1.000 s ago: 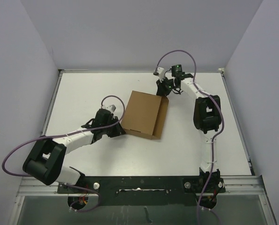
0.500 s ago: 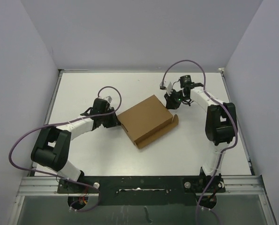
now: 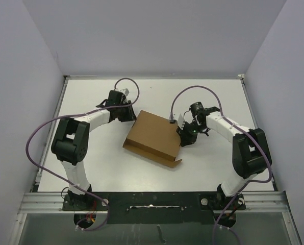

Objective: Fold the paper box

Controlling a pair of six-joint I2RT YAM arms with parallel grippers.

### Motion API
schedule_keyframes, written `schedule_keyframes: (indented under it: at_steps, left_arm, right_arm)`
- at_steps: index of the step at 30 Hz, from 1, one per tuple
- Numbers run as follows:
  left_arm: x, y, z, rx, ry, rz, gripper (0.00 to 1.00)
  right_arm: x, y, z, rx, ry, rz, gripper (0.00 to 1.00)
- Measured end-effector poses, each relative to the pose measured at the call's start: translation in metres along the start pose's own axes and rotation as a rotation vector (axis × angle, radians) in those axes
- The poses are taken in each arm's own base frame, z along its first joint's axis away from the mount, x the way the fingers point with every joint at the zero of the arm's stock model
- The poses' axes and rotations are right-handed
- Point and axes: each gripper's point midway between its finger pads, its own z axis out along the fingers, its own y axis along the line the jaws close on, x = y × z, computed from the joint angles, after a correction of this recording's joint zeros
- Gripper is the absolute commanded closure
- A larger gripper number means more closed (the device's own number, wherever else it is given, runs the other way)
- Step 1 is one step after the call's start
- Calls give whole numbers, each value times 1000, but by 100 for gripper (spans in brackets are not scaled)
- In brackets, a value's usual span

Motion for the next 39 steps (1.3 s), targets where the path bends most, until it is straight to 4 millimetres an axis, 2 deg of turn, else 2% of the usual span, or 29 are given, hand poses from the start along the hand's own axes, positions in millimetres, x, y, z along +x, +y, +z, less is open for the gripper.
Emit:
schedule_keyframes:
  at_steps: [2, 4, 8, 12, 16, 19, 22, 24, 26, 28, 29, 30, 32, 34, 36, 39]
  left_arm:
    - [-9, -8, 5, 30, -1, 10, 72]
    - [-21, -18, 11, 64, -2, 27, 72]
    - [-42, -40, 25, 129, 0, 67, 71]
    - [-54, -61, 29, 175, 7, 121, 67]
    - [-56, -66, 26, 183, 13, 164, 57]
    - [-52, -54, 24, 163, 16, 177, 52]
    - [-50, -28, 7, 115, 6, 165, 50]
    - [-61, -15, -18, 95, -50, 171, 47]
    - [-71, -16, -36, 102, -106, 188, 45]
    - [-76, -28, -69, 145, -206, 227, 39]
    - [-76, -41, -89, 185, -269, 260, 35]
    - [-73, -52, -106, 221, -321, 288, 29]
    - [-57, -83, -143, 326, -450, 373, 25]
    - [-24, -114, -173, 456, -543, 465, 24]
    - [20, -134, -189, 573, -577, 539, 24]
    - [75, -140, -187, 661, -532, 590, 27]
  right_arm:
    - [0, 18, 3, -39, 12, -13, 100]
    - [-3, 28, 5, -63, 9, -27, 99]
    - [-13, 44, 10, -113, -11, -52, 96]
    - [-21, 58, 13, -170, -45, -64, 90]
    - [-34, 61, 4, -186, -121, -111, 81]
    - [-46, 56, -17, -154, -211, -147, 77]
    - [-57, 52, -41, -112, -299, -179, 72]
    - [-63, 51, -51, -94, -343, -192, 65]
    - [-69, 52, -56, -90, -372, -203, 54]
    - [-77, 53, -60, -90, -405, -200, 43]
    - [-80, 53, -61, -90, -419, -198, 39]
    - [-84, 52, -63, -89, -435, -188, 37]
    - [-92, 48, -67, -85, -472, -152, 33]
    - [-99, 41, -73, -79, -513, -95, 28]
    - [-100, 28, -80, -64, -546, -30, 21]
    - [-90, 3, -85, -30, -586, 86, 19]
